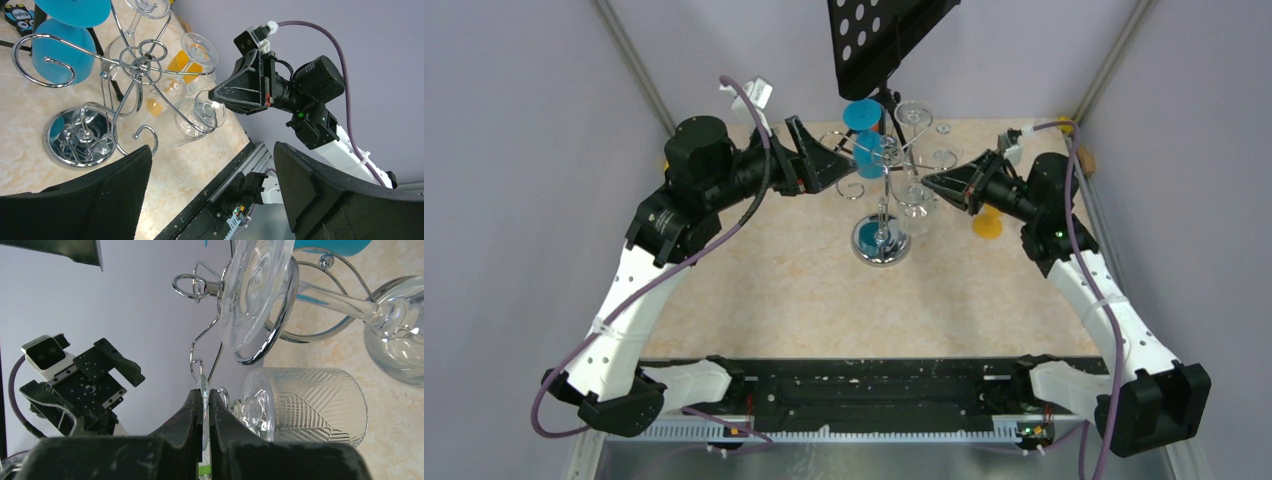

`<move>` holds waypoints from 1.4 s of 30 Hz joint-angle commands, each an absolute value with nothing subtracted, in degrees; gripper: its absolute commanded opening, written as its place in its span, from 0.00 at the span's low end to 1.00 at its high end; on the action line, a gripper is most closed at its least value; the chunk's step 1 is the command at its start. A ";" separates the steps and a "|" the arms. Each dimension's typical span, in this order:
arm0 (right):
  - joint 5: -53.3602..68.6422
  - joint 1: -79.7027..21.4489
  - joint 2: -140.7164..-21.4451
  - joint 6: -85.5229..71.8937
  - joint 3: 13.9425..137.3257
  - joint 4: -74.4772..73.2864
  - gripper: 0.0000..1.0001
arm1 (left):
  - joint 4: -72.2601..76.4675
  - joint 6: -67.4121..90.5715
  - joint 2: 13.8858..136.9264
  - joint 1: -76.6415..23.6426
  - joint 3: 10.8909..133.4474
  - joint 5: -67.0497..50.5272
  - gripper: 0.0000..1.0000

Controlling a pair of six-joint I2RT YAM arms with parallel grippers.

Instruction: Take the wine glass off the wine glass rack

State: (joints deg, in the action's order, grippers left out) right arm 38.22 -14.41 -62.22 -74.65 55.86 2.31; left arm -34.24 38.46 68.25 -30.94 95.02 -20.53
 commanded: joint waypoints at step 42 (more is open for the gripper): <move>24.49 -21.92 -62.42 -77.60 60.79 4.26 0.00 | -31.95 38.48 66.35 -29.80 93.58 -20.87 0.94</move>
State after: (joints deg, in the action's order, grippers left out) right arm 28.75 -21.02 -63.46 -78.02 58.92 1.52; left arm -34.26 38.48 67.96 -30.09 93.93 -20.53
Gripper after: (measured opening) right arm 0.026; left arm 0.943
